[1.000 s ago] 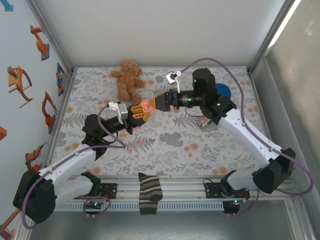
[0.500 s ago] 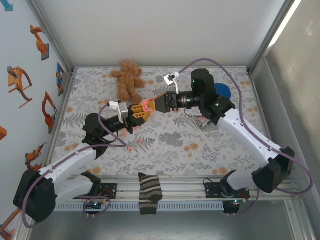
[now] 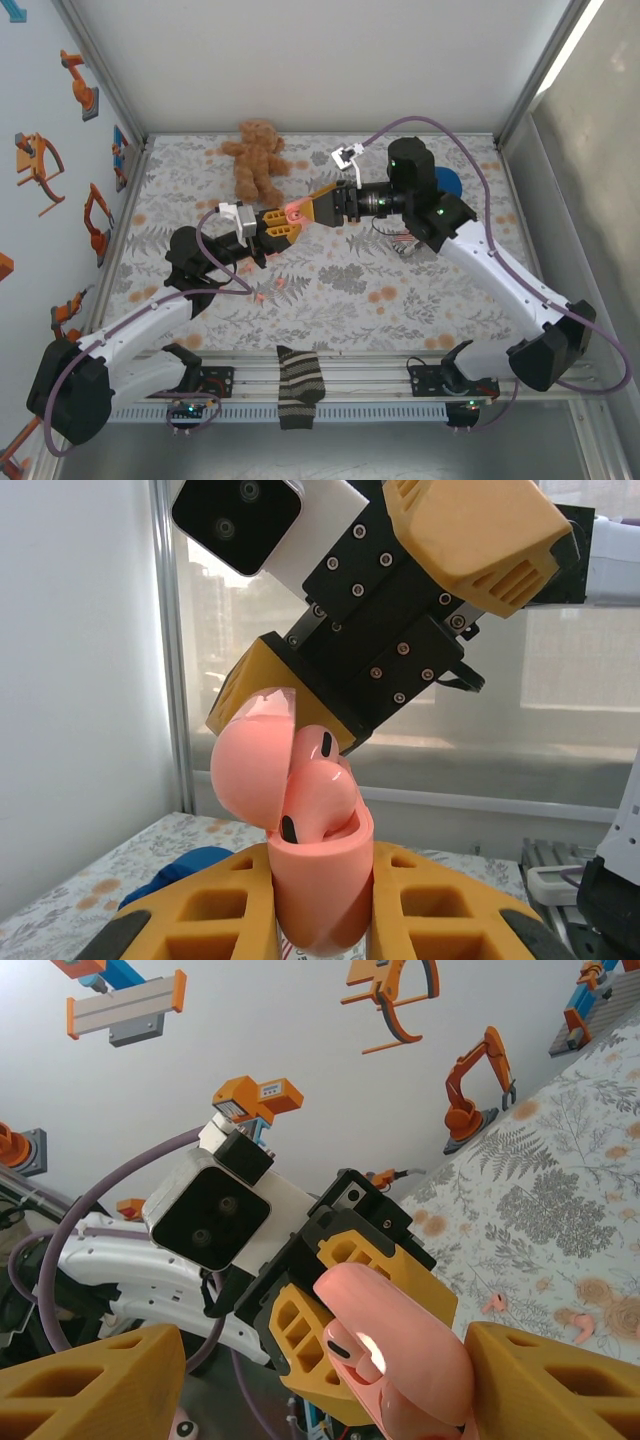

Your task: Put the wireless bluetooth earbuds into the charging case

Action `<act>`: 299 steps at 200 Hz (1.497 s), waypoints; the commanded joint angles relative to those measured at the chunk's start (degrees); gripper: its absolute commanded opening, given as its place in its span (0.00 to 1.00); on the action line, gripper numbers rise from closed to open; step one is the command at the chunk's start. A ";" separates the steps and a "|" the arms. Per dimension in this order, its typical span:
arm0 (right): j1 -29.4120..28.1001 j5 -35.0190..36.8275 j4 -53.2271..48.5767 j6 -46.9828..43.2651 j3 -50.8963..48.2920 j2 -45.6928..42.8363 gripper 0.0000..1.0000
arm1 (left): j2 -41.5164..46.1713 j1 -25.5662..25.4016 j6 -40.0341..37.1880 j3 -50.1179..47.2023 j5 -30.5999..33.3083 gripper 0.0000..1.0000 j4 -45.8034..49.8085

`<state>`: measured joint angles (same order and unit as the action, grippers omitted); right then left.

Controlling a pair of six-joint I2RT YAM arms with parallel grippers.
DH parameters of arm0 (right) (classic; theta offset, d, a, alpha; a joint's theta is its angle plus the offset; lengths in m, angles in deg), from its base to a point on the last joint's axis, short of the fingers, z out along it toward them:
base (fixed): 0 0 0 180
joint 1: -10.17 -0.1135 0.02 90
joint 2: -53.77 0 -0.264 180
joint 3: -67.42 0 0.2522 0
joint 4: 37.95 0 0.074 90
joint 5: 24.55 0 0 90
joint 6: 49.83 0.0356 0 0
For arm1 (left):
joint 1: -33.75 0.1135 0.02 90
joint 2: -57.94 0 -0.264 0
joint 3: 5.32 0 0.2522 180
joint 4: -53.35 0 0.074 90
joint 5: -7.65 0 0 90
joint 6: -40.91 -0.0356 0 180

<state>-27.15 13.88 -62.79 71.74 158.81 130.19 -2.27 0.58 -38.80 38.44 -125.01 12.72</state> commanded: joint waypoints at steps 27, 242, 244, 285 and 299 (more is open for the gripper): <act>-0.39 -0.10 0.79 -2.18 0.16 -3.44 0.72 | -0.25 0.39 1.23 1.19 0.09 0.00 0.60; -0.67 4.28 3.50 -32.57 -13.13 -16.45 0.76 | 12.04 0.23 4.81 -2.78 -1.95 0.00 7.96; -0.72 4.09 3.64 -32.75 -13.12 -16.32 0.76 | 12.11 0.28 4.83 -2.76 -2.09 0.00 8.11; -3.99 3.19 3.38 -38.12 -9.93 -12.83 0.72 | 12.48 0.12 4.92 -2.06 -3.94 0.00 8.60; -5.00 3.96 3.45 -39.40 -9.38 -12.03 0.71 | 12.40 0.04 4.96 -1.88 -4.30 0.00 8.62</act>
<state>-30.54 18.95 -61.67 37.10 146.81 117.08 9.45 0.58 -34.45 35.95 -127.10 21.73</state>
